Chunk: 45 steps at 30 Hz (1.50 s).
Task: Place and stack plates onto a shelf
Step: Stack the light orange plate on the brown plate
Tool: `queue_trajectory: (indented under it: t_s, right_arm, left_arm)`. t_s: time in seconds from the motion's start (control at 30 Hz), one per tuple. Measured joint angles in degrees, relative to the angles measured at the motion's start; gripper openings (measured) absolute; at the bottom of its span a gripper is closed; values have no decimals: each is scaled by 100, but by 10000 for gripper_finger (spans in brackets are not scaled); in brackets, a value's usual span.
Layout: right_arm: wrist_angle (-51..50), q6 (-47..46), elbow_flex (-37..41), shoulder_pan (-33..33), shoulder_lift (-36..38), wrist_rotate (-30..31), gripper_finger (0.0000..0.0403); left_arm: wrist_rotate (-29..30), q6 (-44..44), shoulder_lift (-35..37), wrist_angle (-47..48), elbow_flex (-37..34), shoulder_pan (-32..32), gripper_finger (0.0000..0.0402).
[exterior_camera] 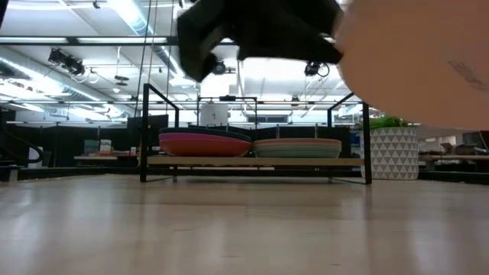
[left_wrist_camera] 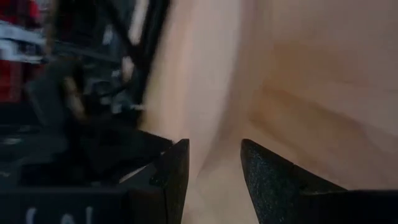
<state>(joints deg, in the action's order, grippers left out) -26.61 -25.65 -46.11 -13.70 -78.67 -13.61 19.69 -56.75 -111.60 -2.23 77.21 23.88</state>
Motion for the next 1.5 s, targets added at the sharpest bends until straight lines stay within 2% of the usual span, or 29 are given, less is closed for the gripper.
queue_trajectory:
  t_s: [0.13,0.2,0.33,0.63,0.77,0.97,1.17,1.3,1.43,1.5]
  right_arm:
    - [60,-63,-11,-9,7,47,16]
    - [119,-72,-11,-11,7,43,16]
    - [168,-33,-11,8,4,26,16]
    - [379,-133,-11,77,2,22,16]
    - [437,-31,-9,77,2,46,20]
    - [453,-16,-9,81,2,74,46]
    - [467,-51,-9,102,152,304,62]
    - [201,-190,-170,117,550,592,63]
    - [-65,-270,-307,-49,1127,1189,63]
    - [-87,-269,-310,-195,1411,1566,64]
  left_arm:
    - [568,-42,16,-51,2,0,153]
    - [586,-42,16,-40,2,1,153]
    - [17,-136,16,-56,4,5,153]
    - [-709,-46,16,-170,4,-2,150]
    - [-752,-17,17,-167,4,-2,124]
    - [-770,127,18,-128,7,-24,55]
    - [-982,501,20,89,7,-30,52]
    - [-829,666,22,445,8,-24,65]
    - [-360,917,66,1037,10,20,63]
    - [57,1033,66,1273,11,25,57]
